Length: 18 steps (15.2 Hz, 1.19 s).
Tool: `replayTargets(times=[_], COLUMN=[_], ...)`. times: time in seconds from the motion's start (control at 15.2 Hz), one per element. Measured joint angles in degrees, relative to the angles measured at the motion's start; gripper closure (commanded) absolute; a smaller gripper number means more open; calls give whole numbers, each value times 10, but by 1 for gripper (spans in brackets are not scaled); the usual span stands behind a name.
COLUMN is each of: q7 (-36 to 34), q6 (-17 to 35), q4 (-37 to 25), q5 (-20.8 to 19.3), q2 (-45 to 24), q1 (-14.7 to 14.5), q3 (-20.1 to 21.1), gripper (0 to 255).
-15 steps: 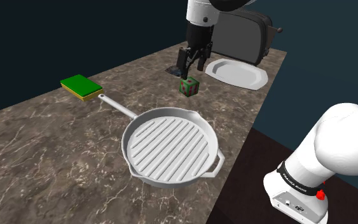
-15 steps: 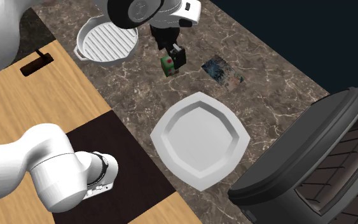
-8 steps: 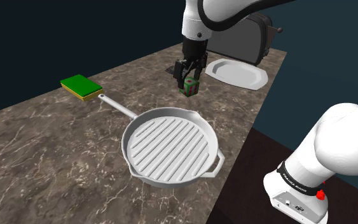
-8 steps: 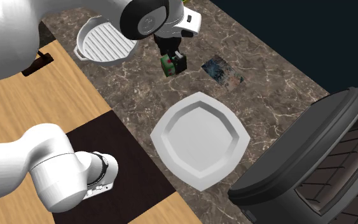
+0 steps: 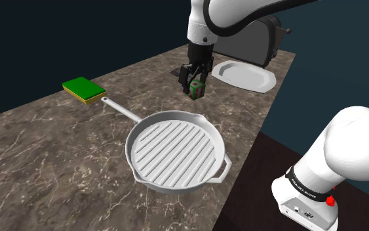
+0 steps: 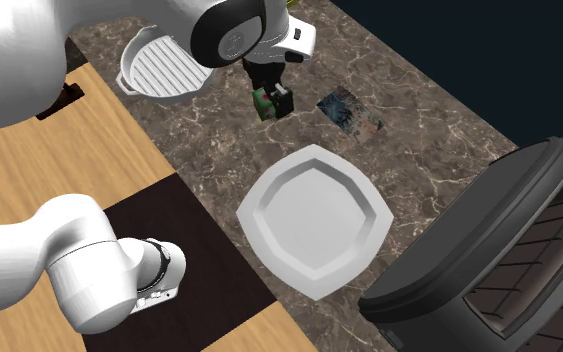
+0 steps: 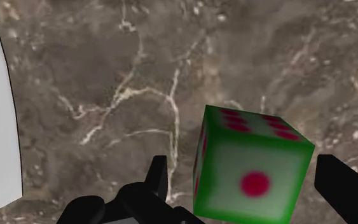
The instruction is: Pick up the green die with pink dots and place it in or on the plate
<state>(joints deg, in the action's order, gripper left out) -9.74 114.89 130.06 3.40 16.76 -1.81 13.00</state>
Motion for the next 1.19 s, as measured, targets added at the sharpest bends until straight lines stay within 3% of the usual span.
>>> replayTargets(times=[0.66,1.19], q7=[0,2], q6=[0,-55], q4=[0,-44], q5=[0,0], q2=[0,11], q1=[0,1], q3=[0,-3], gripper=[255,255])
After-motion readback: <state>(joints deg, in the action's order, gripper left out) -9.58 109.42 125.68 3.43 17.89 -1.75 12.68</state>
